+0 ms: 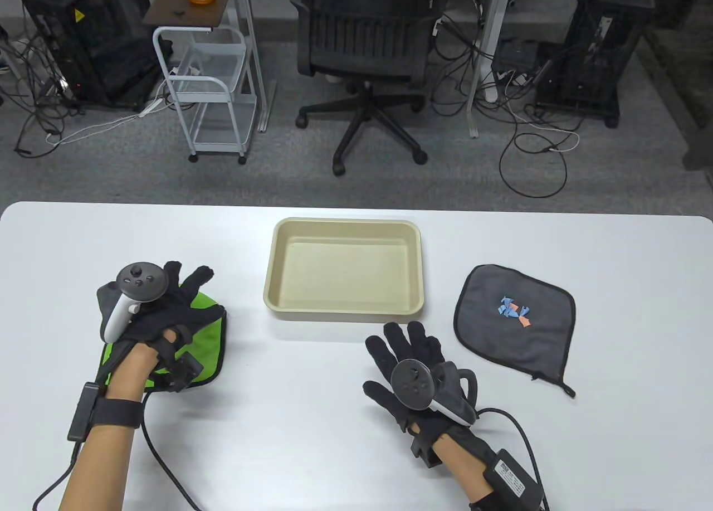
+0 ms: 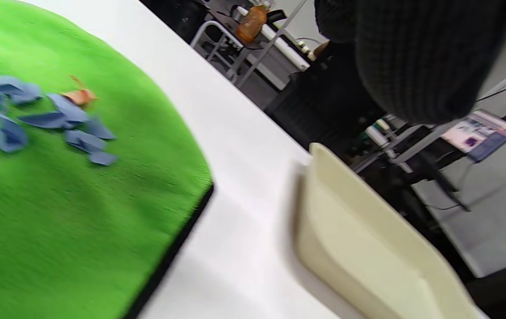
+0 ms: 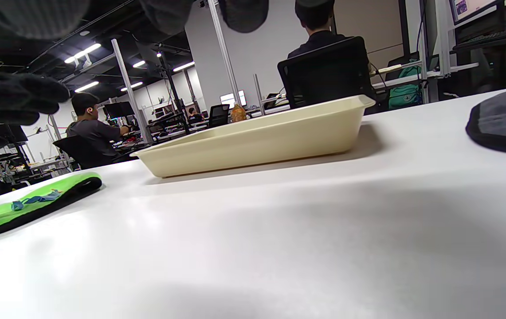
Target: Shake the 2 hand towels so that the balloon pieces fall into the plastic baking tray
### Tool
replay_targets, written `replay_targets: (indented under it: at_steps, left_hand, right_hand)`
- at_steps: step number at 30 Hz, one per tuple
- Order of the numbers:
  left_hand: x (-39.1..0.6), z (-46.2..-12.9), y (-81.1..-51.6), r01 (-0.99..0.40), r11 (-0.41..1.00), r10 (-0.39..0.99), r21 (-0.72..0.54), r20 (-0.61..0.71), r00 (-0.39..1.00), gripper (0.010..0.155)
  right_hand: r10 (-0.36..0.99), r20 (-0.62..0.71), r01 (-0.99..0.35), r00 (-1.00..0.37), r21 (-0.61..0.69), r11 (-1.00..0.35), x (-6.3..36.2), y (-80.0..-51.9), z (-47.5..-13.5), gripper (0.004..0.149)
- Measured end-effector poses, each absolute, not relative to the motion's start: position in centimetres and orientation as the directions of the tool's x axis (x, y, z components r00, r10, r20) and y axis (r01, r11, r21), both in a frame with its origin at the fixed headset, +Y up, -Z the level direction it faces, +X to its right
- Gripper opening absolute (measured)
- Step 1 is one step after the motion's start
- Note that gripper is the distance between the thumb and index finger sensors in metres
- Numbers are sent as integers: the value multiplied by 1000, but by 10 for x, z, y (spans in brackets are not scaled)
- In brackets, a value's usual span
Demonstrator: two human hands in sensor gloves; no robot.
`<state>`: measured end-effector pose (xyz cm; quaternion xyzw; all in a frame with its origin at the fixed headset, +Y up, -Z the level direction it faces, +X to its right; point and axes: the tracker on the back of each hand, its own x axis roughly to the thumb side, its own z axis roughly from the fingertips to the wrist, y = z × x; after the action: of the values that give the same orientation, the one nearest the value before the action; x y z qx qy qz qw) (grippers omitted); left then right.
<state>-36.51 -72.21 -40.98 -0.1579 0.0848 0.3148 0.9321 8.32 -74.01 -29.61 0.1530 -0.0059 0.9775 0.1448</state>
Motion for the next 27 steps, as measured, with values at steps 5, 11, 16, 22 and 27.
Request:
replay_targets:
  at_steps: [5, 11, 16, 22, 27]
  left_hand:
    - [-382, -424, -750, -548, 782, 444, -298, -351, 824, 81]
    - [-388, -430, -781, -524, 769, 368, -367, -415, 832, 83]
    - [-391, -432, -802, -491, 766, 296, -415, -451, 842, 83]
    - [-391, -431, -809, -469, 780, 270, -414, -452, 850, 83]
    - [-387, -422, -811, -442, 786, 242, -433, -442, 864, 82]
  right_hand:
    - [277, 295, -281, -915, 30, -959, 86, -740, -297, 75]
    - [274, 294, -277, -916, 32, -960, 87, -740, -297, 75]
    - [266, 301, -269, -915, 34, -963, 86, -740, -296, 75]
    - [261, 304, -263, -916, 37, -964, 86, -741, -296, 75]
    - [258, 299, -259, -919, 40, -965, 87, -740, -295, 75]
